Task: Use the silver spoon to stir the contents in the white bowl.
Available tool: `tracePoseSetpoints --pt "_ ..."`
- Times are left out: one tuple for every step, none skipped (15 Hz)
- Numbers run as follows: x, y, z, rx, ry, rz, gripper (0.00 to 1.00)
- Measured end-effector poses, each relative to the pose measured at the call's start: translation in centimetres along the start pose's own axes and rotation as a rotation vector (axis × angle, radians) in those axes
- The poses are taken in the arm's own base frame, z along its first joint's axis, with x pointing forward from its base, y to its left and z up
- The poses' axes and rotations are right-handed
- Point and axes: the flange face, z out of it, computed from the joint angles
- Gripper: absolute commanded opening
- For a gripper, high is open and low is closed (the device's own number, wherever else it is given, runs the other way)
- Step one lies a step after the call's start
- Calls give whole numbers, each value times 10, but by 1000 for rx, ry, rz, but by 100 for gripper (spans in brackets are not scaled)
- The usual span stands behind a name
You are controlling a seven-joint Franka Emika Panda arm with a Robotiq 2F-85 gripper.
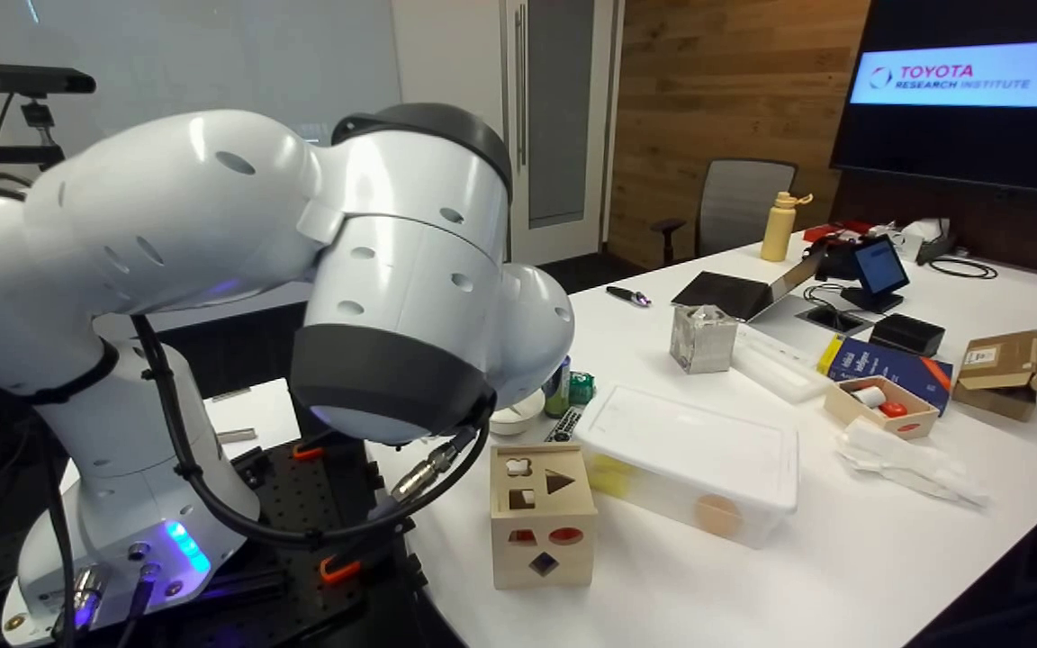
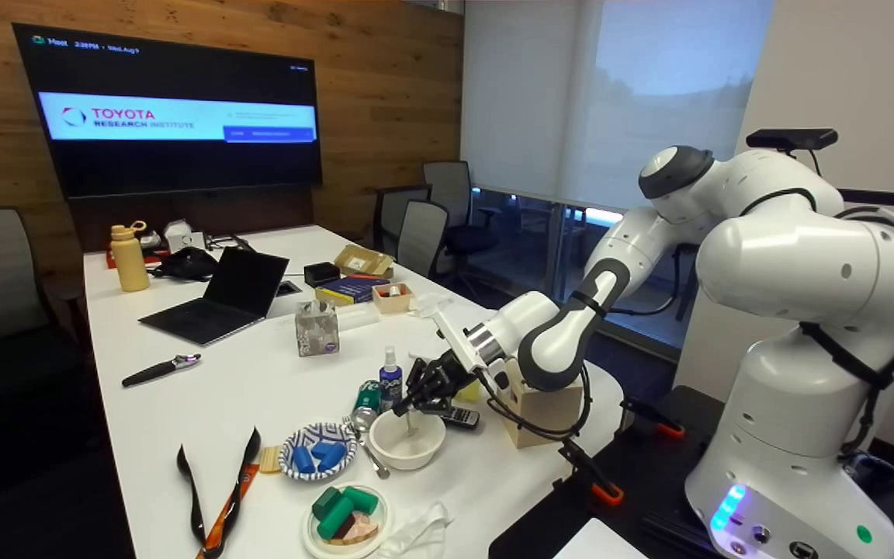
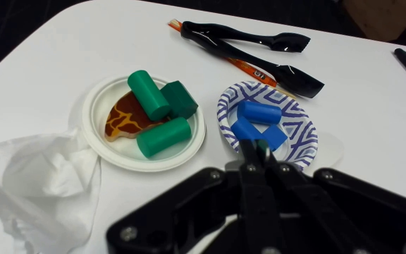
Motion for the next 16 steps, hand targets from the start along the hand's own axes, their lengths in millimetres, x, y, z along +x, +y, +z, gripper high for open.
tracePoseSetpoints --pt "-1 1 1 -2 -1 0 1" --pt "-2 2 2 -6 -3 0 1" --pt "-4 4 3 -13 -7 1 1" --pt "-7 7 6 -21 -12 3 1" --pt "-10 10 9 -30 -21 7 1" --pt "-13 13 12 -39 -32 12 1" --pt "-16 16 16 -46 -42 19 1" --pt "-17 18 18 -48 -52 25 1" --pt "-18 19 21 -48 -57 27 1" --pt "-17 18 22 -46 -58 27 1" --pt "-15 16 23 -41 -55 23 1" --pt "-14 12 24 -34 -50 16 1" --pt "-11 8 25 -26 -43 8 1" --pt "-7 3 26 -18 -28 0 1" --pt "-3 -1 26 -10 -9 -18 1" --pt "1 -5 27 -7 12 -36 1"
